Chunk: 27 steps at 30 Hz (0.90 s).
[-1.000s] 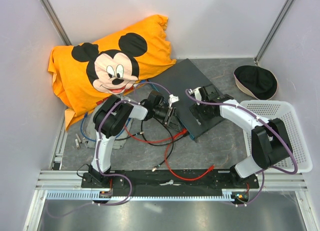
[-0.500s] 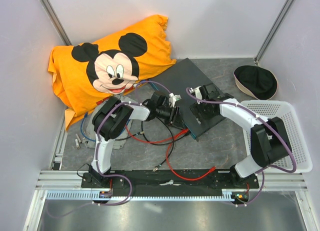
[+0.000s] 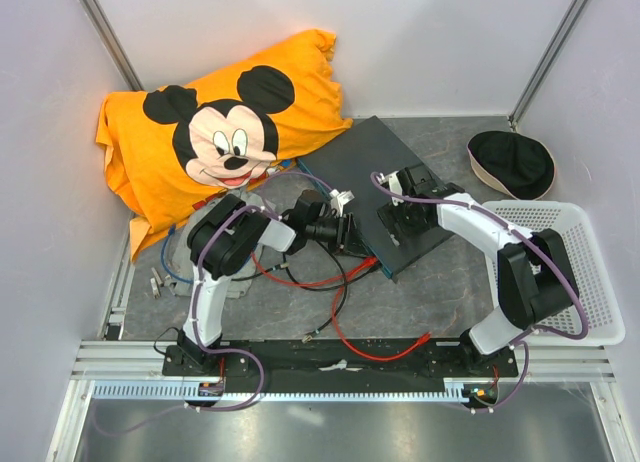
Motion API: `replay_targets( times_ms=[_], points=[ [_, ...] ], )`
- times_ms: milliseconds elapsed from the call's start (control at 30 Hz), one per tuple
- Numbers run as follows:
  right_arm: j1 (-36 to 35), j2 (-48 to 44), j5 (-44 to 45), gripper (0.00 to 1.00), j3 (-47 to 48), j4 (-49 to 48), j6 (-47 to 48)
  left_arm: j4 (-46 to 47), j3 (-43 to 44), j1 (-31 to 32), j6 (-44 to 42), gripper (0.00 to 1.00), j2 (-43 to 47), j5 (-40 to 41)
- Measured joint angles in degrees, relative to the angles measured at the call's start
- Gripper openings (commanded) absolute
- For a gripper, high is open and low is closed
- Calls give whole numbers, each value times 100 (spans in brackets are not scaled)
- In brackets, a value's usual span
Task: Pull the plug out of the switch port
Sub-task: Pull the connector from the switch port.
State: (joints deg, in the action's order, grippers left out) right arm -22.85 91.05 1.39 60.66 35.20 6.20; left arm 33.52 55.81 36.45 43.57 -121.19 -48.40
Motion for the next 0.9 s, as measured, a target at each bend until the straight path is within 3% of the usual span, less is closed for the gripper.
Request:
replay_targets(
  times_ms=[733,900],
  points=[
    [4,87,-52,86,79,0,-39,282,181,26,177,36,-378,-398],
    [4,101,-61,86,92,0,-42,238,203,26,177,36,-391,-422]
  ],
)
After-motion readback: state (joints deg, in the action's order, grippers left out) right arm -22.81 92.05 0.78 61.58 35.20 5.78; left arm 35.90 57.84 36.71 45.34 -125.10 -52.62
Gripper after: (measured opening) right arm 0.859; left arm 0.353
